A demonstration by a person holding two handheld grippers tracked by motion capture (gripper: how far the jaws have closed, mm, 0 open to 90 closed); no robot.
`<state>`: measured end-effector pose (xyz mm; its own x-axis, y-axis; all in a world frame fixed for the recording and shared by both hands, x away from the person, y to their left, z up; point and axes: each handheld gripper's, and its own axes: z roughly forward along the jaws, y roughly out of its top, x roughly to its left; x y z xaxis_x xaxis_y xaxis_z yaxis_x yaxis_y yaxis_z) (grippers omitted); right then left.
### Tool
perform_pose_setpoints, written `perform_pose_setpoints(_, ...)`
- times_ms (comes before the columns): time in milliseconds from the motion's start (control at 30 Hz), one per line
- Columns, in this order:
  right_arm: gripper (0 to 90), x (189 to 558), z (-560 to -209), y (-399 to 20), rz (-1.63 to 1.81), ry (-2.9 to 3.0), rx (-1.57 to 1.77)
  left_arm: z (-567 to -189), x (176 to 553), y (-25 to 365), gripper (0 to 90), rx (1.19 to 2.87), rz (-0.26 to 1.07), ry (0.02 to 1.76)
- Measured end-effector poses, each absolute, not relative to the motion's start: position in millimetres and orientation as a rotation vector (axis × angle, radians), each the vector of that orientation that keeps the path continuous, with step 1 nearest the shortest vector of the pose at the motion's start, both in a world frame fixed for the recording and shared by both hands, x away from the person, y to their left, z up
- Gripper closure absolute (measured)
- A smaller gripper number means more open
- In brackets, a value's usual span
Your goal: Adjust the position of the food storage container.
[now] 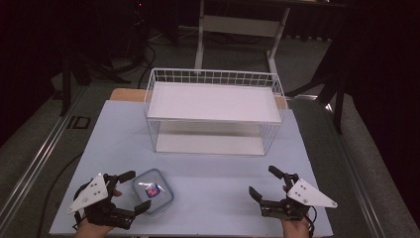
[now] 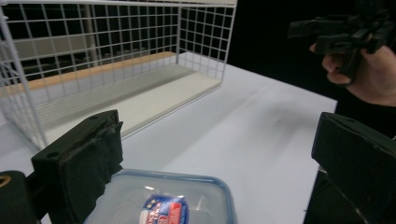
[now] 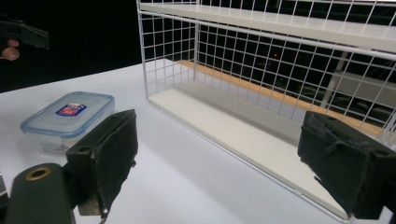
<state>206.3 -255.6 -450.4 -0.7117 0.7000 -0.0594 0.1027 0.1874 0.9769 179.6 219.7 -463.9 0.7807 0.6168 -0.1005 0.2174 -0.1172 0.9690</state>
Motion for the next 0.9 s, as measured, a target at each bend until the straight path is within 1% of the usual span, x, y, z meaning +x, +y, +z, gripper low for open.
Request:
perform_pose_setpoints(333,12.0,203.9,-449.5,-257.1,1.566,1.946,0.758,-460.3,185.0,217.4,3.4,1.700,0.321,0.666)
perform_pose_setpoints(400,12.0,203.5,-449.2,-257.5,1.566,1.939,0.757,-457.9,184.9,216.8,5.4,1.695,0.325,0.661)
perform_pose_setpoints(567,12.0,201.8,-447.9,-257.3,1.575,1.933,0.743,-451.3,185.6,216.2,5.5,1.676,0.346,0.647)
perform_pose_setpoints(800,12.0,203.5,-449.7,-255.7,1.579,1.949,0.752,-447.4,185.1,218.6,7.4,1.710,0.335,0.661)
perform_pose_setpoints(867,12.0,203.6,-450.0,-255.9,1.582,1.951,0.753,-447.5,182.5,227.3,15.2,1.720,0.337,0.676)
perform_pose_setpoints(900,12.0,203.6,-450.0,-255.9,1.582,1.951,0.753,-447.5,182.5,227.3,16.8,1.720,0.337,0.676)
